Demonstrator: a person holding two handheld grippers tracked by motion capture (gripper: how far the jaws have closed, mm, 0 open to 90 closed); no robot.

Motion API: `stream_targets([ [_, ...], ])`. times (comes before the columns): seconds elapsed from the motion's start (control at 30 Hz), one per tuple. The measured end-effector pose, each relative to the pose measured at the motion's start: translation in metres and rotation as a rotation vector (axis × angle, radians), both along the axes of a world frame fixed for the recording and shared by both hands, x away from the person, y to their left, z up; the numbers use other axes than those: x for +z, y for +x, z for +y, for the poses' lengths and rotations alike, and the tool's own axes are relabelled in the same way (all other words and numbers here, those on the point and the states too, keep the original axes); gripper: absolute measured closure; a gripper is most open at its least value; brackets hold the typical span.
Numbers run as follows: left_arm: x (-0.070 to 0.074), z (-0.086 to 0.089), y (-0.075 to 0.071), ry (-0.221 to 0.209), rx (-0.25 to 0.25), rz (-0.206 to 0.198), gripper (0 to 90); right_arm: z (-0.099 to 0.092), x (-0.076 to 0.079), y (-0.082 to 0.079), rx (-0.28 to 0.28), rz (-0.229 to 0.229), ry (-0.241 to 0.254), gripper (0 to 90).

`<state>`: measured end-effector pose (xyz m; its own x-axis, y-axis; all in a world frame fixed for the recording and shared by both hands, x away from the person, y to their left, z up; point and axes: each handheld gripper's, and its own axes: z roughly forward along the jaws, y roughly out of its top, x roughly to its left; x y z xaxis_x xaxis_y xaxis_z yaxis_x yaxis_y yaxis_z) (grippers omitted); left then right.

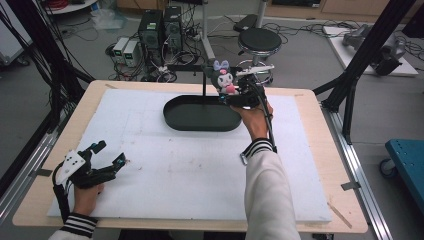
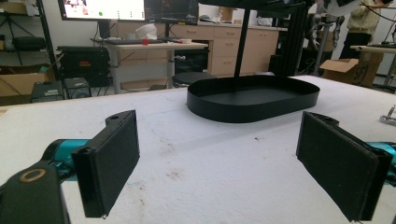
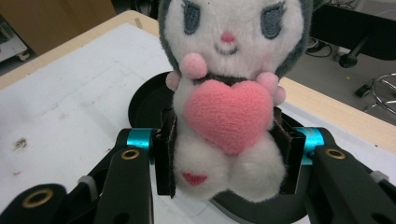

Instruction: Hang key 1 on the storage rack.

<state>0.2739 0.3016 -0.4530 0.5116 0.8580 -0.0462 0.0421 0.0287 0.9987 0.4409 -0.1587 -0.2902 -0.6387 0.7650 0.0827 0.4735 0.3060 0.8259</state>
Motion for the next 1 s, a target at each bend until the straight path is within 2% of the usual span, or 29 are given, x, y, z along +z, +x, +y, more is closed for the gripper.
stream_targets([
  [0.2,0.000,0.000,0.000,0.000,-0.001,0.000,13.7,0.002,0.001,0.005,-0.008,-0.010,0.003,53.4],
  [1.0,0.000,0.000,0.000,0.003,0.000,-0.001,13.7,0.001,-0.009,0.017,-0.040,0.010,0.033,53.3],
])
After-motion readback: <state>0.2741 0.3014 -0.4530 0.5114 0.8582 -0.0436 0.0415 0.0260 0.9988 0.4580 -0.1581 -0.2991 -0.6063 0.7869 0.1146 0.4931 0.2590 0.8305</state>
